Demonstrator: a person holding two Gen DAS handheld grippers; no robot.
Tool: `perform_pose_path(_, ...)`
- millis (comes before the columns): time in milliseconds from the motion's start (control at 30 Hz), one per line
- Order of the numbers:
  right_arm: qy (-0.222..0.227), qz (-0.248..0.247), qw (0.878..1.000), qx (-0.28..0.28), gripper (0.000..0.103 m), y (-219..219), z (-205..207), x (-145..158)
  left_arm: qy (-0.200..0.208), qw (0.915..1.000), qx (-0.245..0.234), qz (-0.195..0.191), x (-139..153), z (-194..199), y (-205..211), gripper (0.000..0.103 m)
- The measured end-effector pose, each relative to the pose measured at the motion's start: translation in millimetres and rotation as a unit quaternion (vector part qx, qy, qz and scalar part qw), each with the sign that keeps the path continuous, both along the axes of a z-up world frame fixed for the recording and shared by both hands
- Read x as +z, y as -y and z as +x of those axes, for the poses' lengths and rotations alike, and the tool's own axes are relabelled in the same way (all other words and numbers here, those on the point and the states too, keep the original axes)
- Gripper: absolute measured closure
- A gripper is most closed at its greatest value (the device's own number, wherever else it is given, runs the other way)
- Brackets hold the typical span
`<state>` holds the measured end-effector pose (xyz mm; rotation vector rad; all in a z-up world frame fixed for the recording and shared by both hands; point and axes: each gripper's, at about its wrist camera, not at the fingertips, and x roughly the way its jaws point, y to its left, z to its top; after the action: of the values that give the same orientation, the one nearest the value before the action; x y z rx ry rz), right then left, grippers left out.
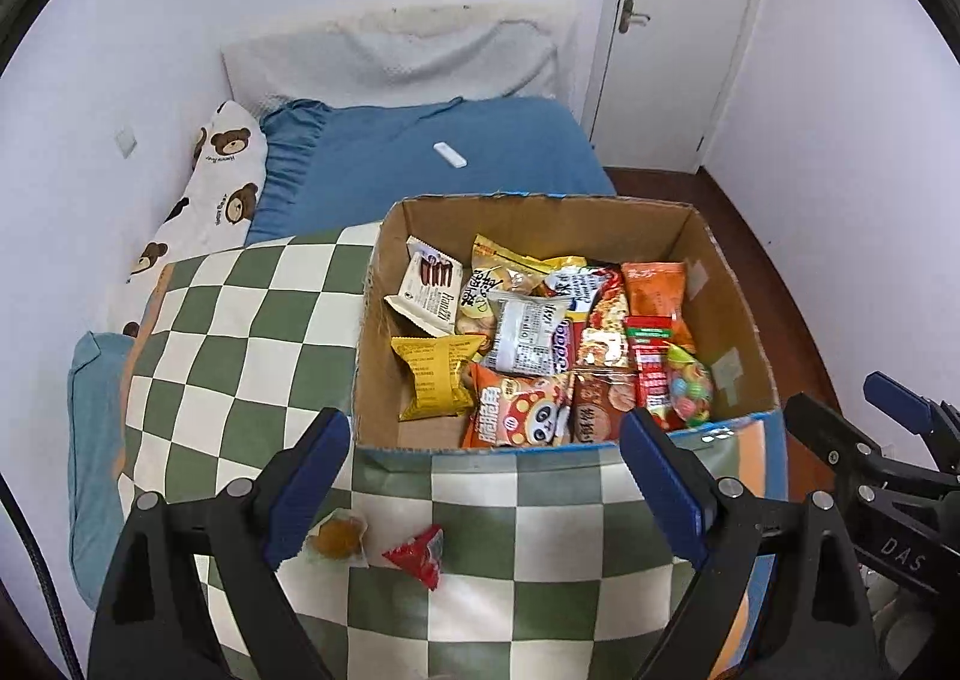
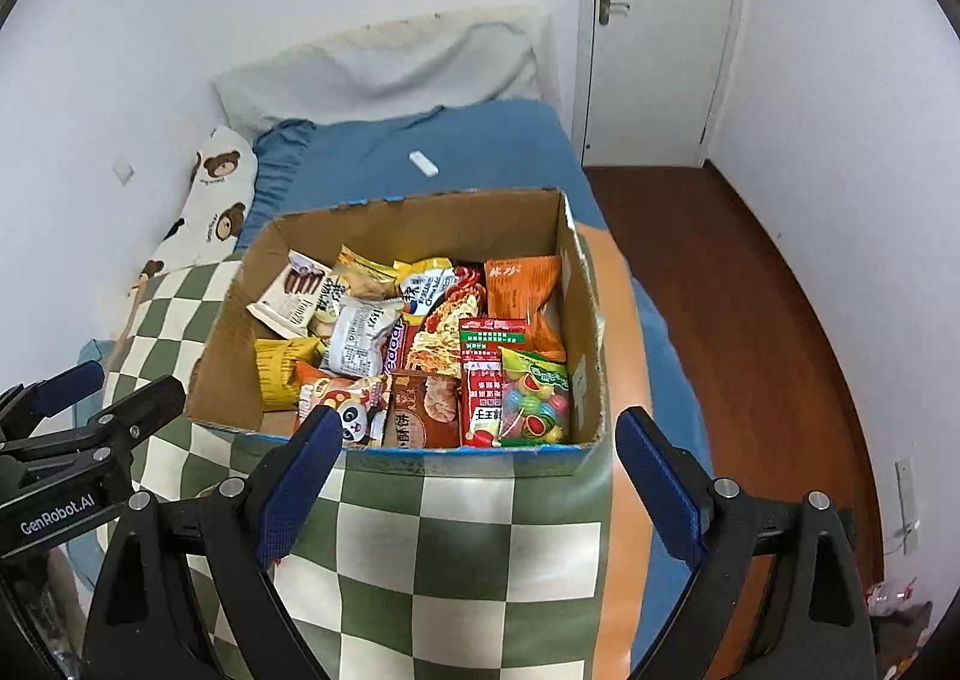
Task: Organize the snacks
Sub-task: 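Withdraw both tools from the box toward the last two snacks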
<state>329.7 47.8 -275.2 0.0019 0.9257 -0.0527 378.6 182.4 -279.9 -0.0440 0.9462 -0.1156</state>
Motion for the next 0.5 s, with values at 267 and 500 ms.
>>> perform_pose_path(267,0.030,0.012,0.999,-0.004,0.008,-1.9,-28.9,23.9,0.020,0.9998,-0.003,-0.009,16.5,-21.9,0.0,0.011)
perform_pose_path(500,-0.036,0.093,0.995,0.013,0.008,-15.7,-34.2,-18.7,-0.011,0.9989,0.040,0.021,-18.5,-33.7,-40.0,0.011)
